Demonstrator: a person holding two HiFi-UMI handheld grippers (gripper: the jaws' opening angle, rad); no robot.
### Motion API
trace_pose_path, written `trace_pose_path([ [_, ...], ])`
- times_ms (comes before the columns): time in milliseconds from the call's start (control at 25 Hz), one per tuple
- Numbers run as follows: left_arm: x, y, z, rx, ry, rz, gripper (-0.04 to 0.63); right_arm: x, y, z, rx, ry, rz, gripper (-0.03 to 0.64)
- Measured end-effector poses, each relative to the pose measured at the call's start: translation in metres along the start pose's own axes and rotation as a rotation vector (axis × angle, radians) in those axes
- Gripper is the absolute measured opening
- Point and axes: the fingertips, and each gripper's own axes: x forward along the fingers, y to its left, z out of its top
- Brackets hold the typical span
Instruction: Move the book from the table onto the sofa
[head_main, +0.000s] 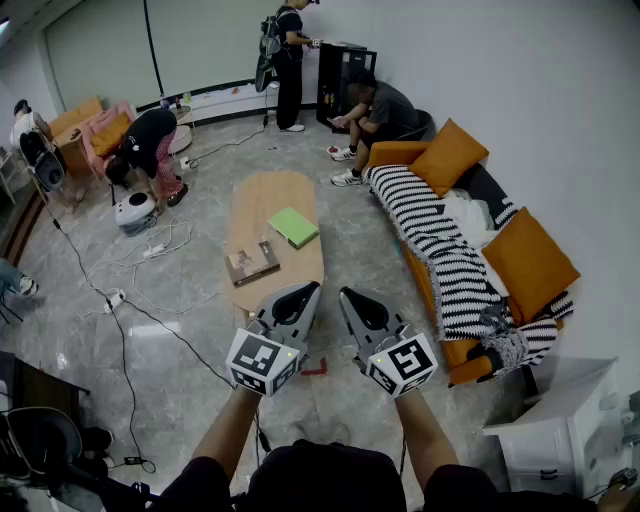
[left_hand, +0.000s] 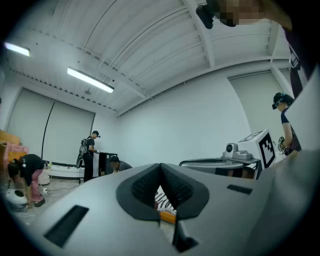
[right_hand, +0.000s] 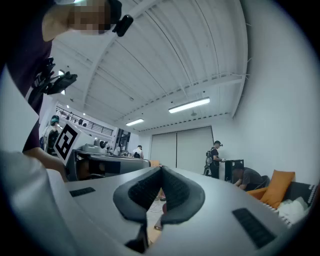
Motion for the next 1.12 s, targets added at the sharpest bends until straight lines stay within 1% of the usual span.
trace_pose_path([
  [160, 0.005, -0.003, 0.004, 0.007, -0.001, -0.005, 0.015, -0.003, -0.006, 0.004, -0.017, -0.007, 0.004, 0.025],
  [440, 0.014, -0.008, -0.004, 0.010, 0.018, -0.005, 0.015, -0.004, -0.014, 0.000, -0.003, -0.008, 0.014, 0.025],
  [600, 0.022, -0.010, -0.010, 0.010, 0.040, -0.003, 0.015, -0.006, -0.024, -0.004, 0.026, -0.001, 0.015, 0.025],
  [960, 0.052, -0.033, -0.034, 0.006, 0.088, 0.004, 0.015, -0.031, -0.057, -0.025, 0.051, 0.019, 0.028, 0.025],
  [1120, 0.068, -0.045, -0.045, -0.011, 0.112, 0.011, 0.015, -0.046, -0.071, -0.038, 0.078, 0.033, 0.036, 0.025],
])
